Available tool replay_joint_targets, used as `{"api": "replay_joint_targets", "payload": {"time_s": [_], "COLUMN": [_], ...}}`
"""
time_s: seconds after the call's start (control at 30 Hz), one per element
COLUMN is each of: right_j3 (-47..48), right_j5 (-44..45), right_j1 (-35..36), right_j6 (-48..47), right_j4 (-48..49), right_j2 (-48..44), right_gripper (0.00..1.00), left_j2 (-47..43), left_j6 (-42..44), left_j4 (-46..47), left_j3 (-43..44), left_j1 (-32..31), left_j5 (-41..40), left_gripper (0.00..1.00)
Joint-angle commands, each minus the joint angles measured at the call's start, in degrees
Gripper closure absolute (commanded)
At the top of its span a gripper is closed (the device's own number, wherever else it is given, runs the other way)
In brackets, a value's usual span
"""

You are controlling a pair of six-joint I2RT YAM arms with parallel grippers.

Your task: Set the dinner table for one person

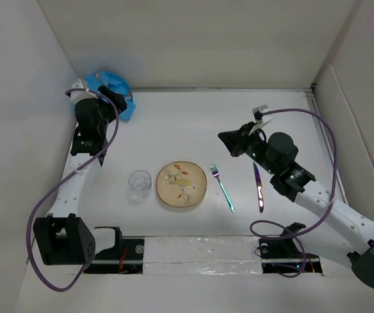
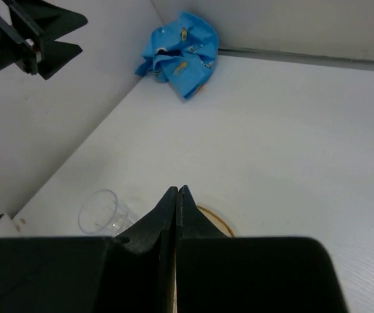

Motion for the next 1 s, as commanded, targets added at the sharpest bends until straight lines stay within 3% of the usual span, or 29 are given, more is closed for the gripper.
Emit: {"api": "replay_joint_targets", "payload": {"time_s": [0.0, 0.1, 0.2, 0.3, 0.43, 0.53, 0.7, 0.77, 0.97], "right_j3": [-2.44, -2.97, -3.93, -4.64, -4.73, -4.38, -3.67, -3.41, -2.88], "right_j5": [-4.04, -5.19, -4.76, -4.67, -3.0, -2.91, -4.04, -4.49, -5.54], "right_j1": [0.16, 0.16, 0.16, 0.16, 0.16, 0.16, 0.16, 0.16, 0.16], "right_j6": [1.37, 1.2, 1.11, 1.28, 1.29, 1.2, 1.2, 1.02, 0.67], "right_j4": [5.07, 4.99, 5.42, 6.57, 6.05, 5.52, 5.78, 6.3, 6.57], "right_j2": [-0.02, 0.42, 0.16, 0.07, 0.6, 1.21, 3.41, 4.72, 6.84], "right_gripper": [1.0, 1.0, 1.0, 1.0, 1.0, 0.98, 0.7, 0.57, 0.55], "left_j2": [3.13, 9.54, 16.49, 22.56, 30.54, 34.68, 41.46, 44.78, 53.93], "left_j6": [-1.52, -1.87, -3.89, -3.19, -0.82, 2.78, 4.63, 5.16, 9.55], "left_j4": [2.76, 0.3, -3.21, -4.36, -7.07, -10.31, -10.78, -10.33, -13.49], "left_j3": [0.03, 2.84, 7.32, 12.67, 18.04, 23.23, 28.07, 30.26, 40.19], "left_j1": [0.03, 0.03, 0.03, 0.03, -0.58, -2.08, -2.96, -4.53, -9.45], "left_j5": [-4.72, -9.3, -12.12, -13.01, -17.31, -20.03, -20.76, -19.78, -26.53], "left_gripper": [0.27, 0.29, 0.45, 1.0, 1.0, 0.7, 0.48, 0.45, 0.44]}}
